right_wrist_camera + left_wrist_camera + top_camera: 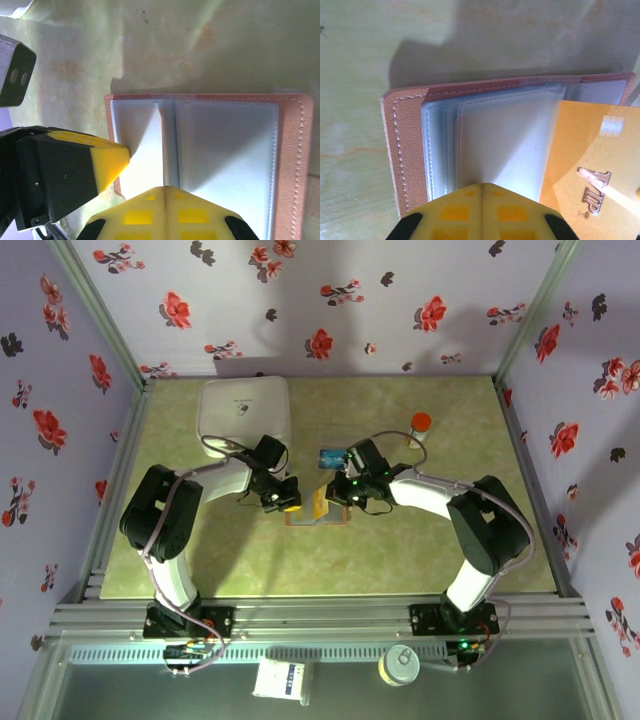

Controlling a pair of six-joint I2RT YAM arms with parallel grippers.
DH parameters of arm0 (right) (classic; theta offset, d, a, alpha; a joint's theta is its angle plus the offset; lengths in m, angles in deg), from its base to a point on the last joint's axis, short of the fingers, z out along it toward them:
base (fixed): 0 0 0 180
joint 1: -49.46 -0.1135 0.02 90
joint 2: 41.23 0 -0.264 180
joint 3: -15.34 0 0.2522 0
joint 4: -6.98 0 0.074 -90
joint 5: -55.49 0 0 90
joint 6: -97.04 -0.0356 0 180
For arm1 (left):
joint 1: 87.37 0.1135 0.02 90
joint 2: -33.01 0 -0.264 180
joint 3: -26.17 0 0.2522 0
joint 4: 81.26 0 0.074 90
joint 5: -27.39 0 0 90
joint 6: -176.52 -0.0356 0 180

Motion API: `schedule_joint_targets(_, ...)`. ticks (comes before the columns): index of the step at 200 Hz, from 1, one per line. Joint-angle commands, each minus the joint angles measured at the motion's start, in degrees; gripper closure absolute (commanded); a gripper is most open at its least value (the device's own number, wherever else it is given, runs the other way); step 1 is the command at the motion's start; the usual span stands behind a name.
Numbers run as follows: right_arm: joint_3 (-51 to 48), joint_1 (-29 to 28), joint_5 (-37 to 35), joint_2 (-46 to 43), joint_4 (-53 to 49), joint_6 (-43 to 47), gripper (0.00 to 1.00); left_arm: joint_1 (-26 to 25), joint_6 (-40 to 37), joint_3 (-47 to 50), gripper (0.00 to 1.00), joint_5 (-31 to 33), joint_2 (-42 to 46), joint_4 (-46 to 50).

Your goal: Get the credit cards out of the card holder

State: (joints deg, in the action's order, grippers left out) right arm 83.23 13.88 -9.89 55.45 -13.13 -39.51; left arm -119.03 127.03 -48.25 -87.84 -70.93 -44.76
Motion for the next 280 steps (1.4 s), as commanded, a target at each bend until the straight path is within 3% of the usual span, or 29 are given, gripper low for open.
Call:
schedule_joint_targets(1, 0.50, 0.68, -1.66, -2.36, -2.79, 2.40, 1.00, -0.26, 0.33, 0.28, 1.00, 1.34, 0.12, 0.99)
schedule_joint_targets(45, 4.02, 1.03, -3.83, -3.30, -8.89, 9.18, 1.00, -0.14, 0.52, 1.06, 1.00, 0.95, 1.76, 0.02)
schedule_joint_targets(92, 8.43, 1.30, -9.48, -4.62, -17.00, 23.52, 1.00, 0.28, 1.73, 1.78, 1.00, 0.70, 3.45, -0.83)
schedule_joint_targets(140, 11.05, 1.46, -12.24, -7.34, -23.50, 45.72, 1.00, 0.54, 3.63, 2.04, 0.93, 1.53, 6.58, -1.97)
schedule_joint_targets(190, 14.66, 1.65, -15.20, -7.79, -30.26, 72.00, 1.00, 0.55, 3.80, 3.45, 0.92, 2.14, 10.33, -2.12)
schedule_joint_targets(213, 16.98, 2.18, -18.00, -6.61, -31.28, 79.64, 1.00, 0.59, 3.05, 3.43, 0.92, 2.34, 11.16, -1.03)
schedule_joint_targets(280, 34.45, 7.65, -10.52, 5.25, -40.79, 92.19, 1.00, 1.32, 2.88, 3.33, 0.94, 2.84, 11.72, -0.40)
